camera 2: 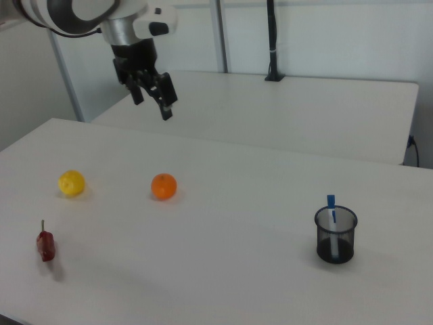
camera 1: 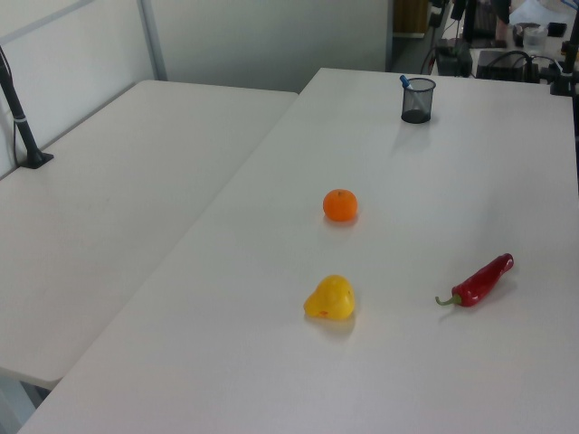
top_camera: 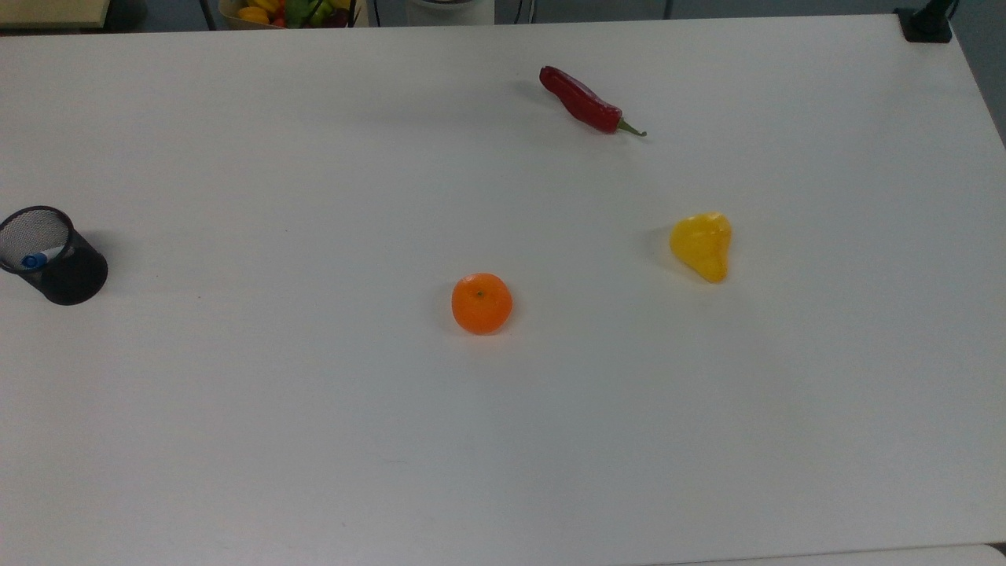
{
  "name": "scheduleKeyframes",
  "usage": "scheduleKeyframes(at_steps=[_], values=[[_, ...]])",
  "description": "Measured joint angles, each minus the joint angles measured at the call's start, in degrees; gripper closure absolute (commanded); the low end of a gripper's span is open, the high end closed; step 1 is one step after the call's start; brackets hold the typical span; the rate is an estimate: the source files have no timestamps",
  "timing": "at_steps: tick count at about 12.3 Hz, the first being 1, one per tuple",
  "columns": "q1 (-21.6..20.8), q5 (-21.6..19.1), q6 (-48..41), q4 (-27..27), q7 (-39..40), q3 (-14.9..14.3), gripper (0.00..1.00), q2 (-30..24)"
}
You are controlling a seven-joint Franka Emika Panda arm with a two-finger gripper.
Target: Place marker
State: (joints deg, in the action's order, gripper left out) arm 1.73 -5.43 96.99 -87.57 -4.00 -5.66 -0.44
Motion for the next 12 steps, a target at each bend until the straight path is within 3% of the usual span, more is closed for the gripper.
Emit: scheduleKeyframes(at_steps=[4, 8, 12], values=[[-0.5, 0.0, -0.1, -0.5, -0.1, 5.3, 0.00, 0.0], [-0.7, 0.1, -0.1, -2.0, 9.4, 5.8, 0.00, 0.3], [-1.0, 1.4, -0.1, -2.9, 11.4, 5.8, 0.00, 0.4]])
